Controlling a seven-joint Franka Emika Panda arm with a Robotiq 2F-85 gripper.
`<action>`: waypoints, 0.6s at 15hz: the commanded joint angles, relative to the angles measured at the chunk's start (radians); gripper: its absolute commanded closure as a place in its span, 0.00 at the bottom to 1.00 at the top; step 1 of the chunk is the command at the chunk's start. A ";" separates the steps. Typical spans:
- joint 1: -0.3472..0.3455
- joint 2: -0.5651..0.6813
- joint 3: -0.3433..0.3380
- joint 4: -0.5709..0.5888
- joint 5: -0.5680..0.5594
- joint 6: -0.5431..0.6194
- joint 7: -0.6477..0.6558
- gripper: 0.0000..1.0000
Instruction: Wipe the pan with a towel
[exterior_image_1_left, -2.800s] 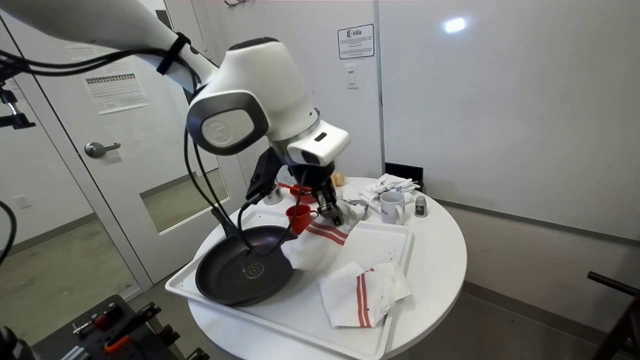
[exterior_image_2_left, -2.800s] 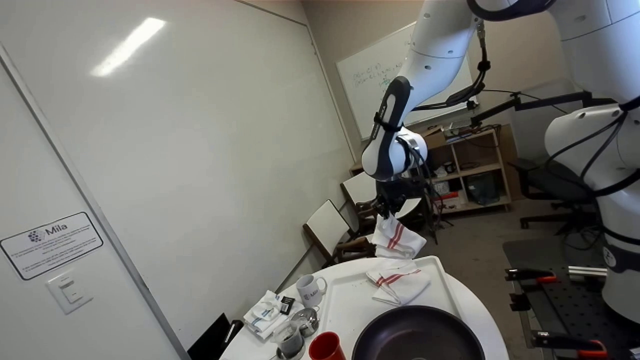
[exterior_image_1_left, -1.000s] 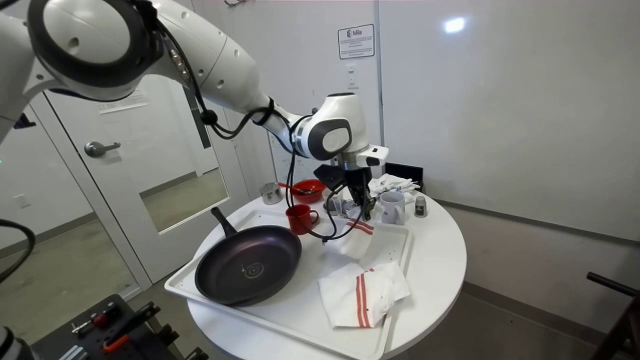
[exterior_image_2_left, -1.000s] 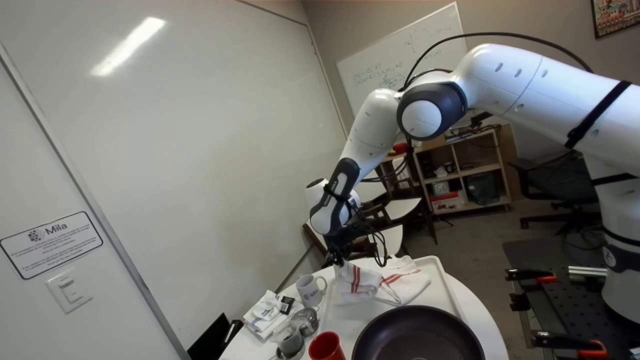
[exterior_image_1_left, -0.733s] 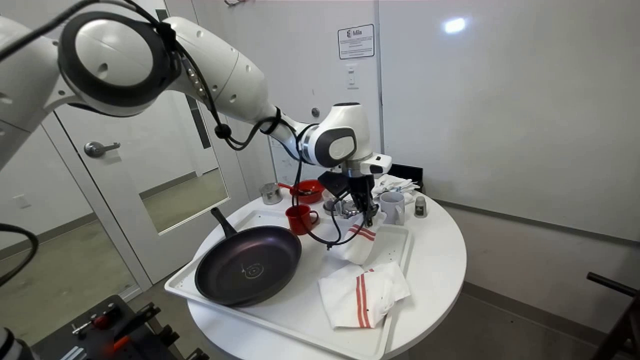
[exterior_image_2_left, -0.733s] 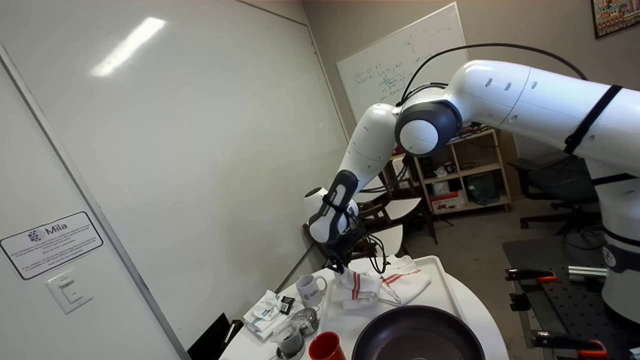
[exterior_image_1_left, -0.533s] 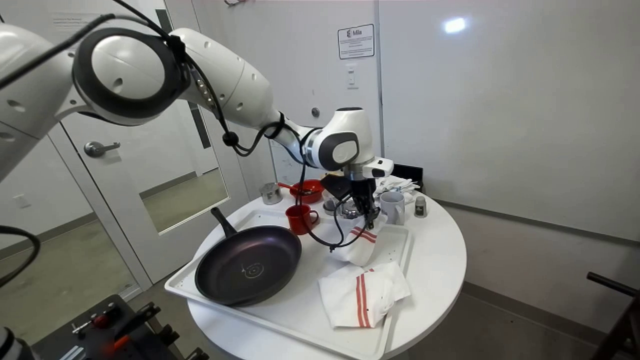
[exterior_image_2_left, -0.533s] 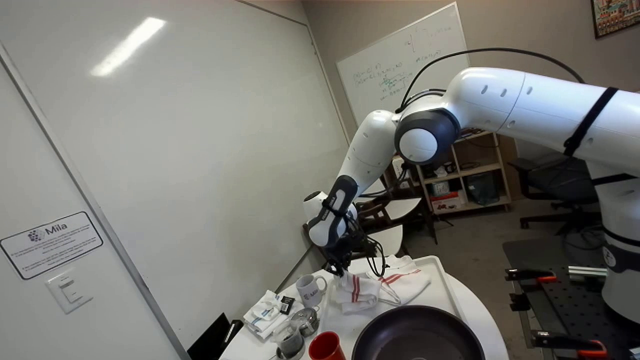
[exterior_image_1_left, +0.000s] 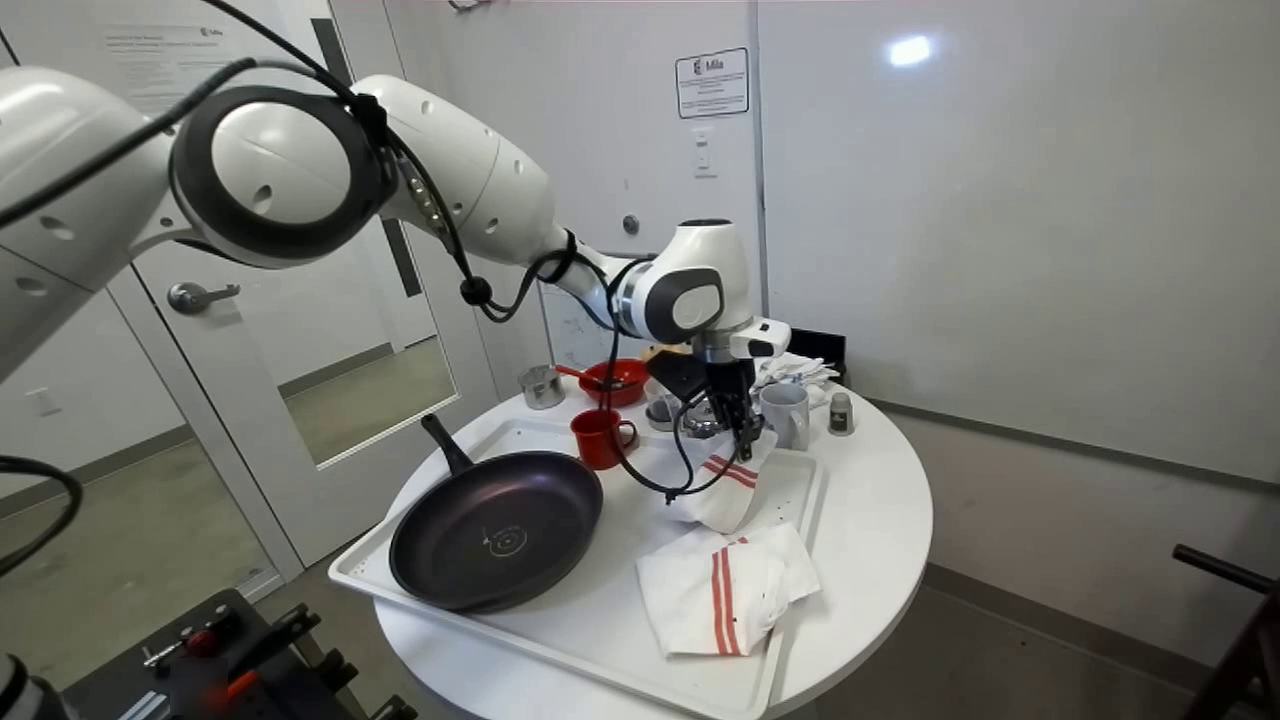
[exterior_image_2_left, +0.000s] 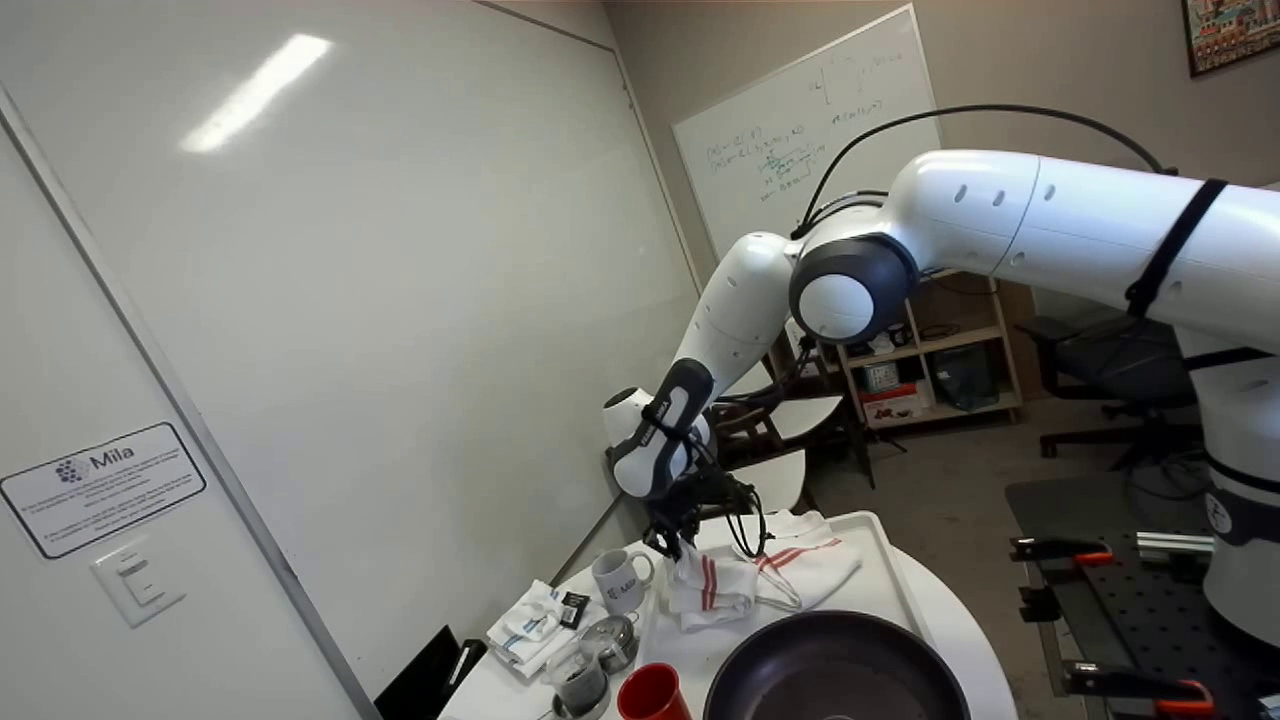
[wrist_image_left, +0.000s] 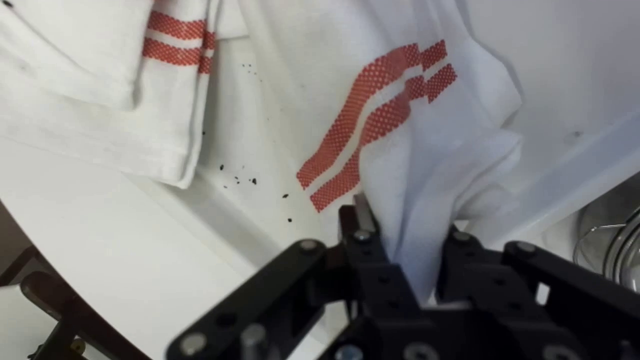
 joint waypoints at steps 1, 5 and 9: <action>-0.017 0.007 0.013 0.037 -0.025 -0.038 0.012 0.43; -0.018 -0.003 0.010 0.022 -0.027 -0.031 0.013 0.14; -0.018 -0.015 0.009 0.004 -0.030 -0.024 0.009 0.00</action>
